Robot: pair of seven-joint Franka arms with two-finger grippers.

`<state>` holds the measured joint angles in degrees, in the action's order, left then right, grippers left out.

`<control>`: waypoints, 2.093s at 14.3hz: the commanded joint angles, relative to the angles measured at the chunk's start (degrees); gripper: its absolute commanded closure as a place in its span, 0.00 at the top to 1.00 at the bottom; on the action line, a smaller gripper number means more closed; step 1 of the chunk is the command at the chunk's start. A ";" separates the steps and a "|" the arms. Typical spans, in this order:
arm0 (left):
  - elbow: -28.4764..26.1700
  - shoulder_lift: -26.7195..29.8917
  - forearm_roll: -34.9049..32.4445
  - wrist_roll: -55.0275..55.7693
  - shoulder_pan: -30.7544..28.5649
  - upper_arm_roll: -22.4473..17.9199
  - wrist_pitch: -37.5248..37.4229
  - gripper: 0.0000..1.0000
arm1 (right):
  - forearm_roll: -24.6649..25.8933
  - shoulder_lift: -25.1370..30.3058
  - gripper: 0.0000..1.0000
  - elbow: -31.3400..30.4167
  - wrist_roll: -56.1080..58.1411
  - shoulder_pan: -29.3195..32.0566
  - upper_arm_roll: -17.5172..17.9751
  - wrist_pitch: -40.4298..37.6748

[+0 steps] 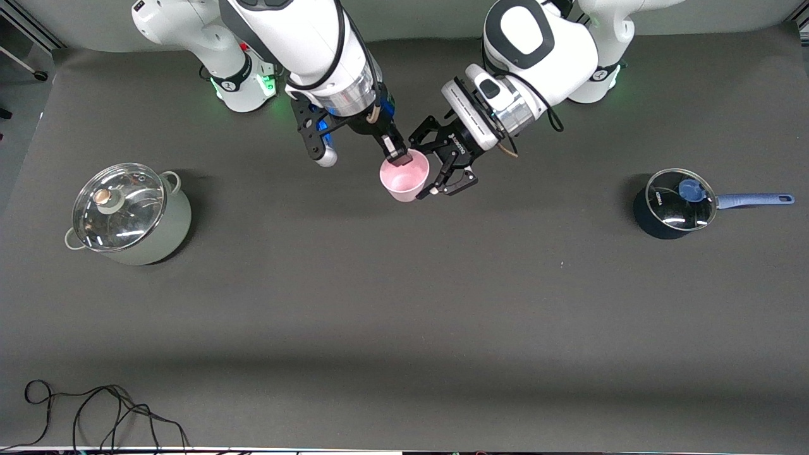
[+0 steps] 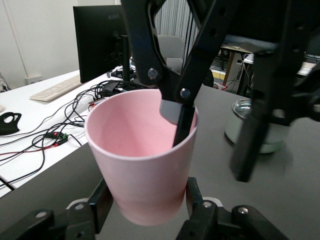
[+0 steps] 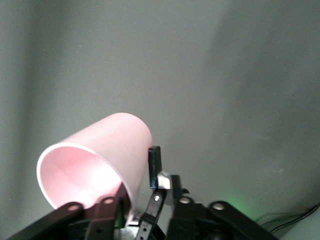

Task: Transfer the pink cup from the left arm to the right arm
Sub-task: 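Close the right gripper on the cup rim while the left gripper opens, then carry the cup with the right gripper while the left gripper withdraws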

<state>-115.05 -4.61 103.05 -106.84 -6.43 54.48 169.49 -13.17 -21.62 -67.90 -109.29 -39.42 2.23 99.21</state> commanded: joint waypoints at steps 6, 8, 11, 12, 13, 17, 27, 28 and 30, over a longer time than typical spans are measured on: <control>0.53 0.31 0.92 0.49 -0.08 -0.25 0.75 0.24 | 0.16 -1.23 0.00 3.13 1.18 0.39 -0.56 -1.12; 0.62 0.22 0.92 0.49 -0.08 -0.25 0.75 0.69 | 0.16 -1.14 0.00 3.13 3.81 1.01 -0.82 -1.21; 0.71 0.13 1.01 0.49 -0.08 -0.25 0.84 0.99 | 0.08 -1.14 0.00 3.30 7.58 2.59 -0.91 -1.47; 0.71 0.13 0.92 0.93 -0.08 -0.34 0.84 0.99 | -0.01 -1.14 0.00 3.30 9.08 3.55 -0.82 -1.65; 0.71 0.13 0.92 2.59 -0.08 -0.34 0.84 0.99 | -0.10 -1.05 0.00 3.30 10.57 4.34 -0.82 -1.74; 2.64 -1.88 0.31 5.49 -0.86 -2.71 0.93 0.99 | -0.45 -0.70 0.00 2.25 22.33 8.39 -0.82 -2.96; 0.62 -9.89 -22.65 15.64 -25.63 -2.89 -27.15 0.99 | 0.16 0.26 0.00 -2.14 62.66 25.87 -1.26 -16.94; 1.14 -9.98 -30.73 22.66 -28.18 -2.89 -31.37 0.99 | 0.25 0.27 0.00 -3.36 66.27 26.14 -2.39 -16.94; 3.16 -9.89 -42.88 33.84 -32.31 -3.06 -39.99 0.99 | 1.73 0.09 0.00 -6.17 72.78 26.15 -5.38 -16.24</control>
<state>-113.40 -15.51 68.60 -82.86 -35.55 50.67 135.45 -12.88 -22.13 -70.90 -42.53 -12.62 -1.08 82.34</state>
